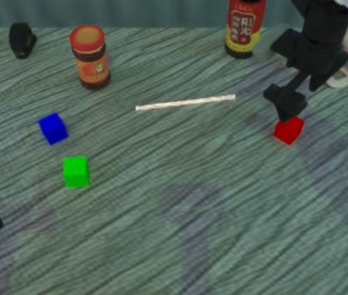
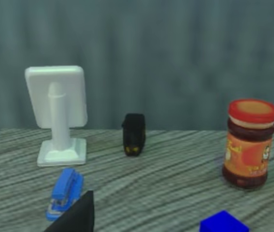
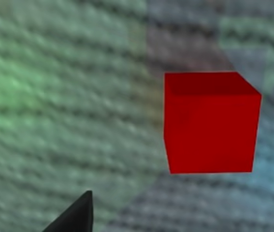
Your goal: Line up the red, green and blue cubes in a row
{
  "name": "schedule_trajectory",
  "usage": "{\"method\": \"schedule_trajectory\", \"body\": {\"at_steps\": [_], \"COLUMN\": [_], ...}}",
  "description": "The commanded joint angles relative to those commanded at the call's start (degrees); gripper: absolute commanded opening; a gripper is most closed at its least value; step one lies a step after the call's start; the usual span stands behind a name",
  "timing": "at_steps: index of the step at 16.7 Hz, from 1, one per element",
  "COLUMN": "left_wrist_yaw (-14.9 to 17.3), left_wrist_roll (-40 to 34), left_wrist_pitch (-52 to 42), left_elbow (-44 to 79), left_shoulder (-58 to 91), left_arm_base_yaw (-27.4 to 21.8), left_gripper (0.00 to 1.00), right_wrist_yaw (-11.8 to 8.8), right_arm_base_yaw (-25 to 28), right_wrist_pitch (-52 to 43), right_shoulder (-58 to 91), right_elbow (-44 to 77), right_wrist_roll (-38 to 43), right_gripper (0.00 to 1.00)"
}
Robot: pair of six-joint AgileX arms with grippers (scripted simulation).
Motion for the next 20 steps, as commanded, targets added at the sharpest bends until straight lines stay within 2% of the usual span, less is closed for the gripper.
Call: {"method": "schedule_trajectory", "body": {"at_steps": [9, 16, 20], "left_wrist_yaw": [0.00, 0.00, 0.00], "left_wrist_roll": [0.00, 0.00, 0.00], "left_wrist_pitch": [0.00, 0.00, 0.00], "left_elbow": [0.00, 0.00, 0.00], "left_shoulder": [0.00, 0.00, 0.00], "left_arm_base_yaw": [0.00, 0.00, 0.00], "left_gripper": [1.00, 1.00, 1.00], "right_wrist_yaw": [0.00, 0.03, 0.04], "right_arm_base_yaw": [0.10, 0.34, 0.37], "right_wrist_pitch": [-0.07, 14.81, 16.47], "right_shoulder": [2.25, 5.24, 5.74], "right_elbow": [1.28, -10.18, -11.68], "right_wrist_roll": [-0.65, -0.51, -0.50], "right_gripper": [1.00, 1.00, 1.00]}}
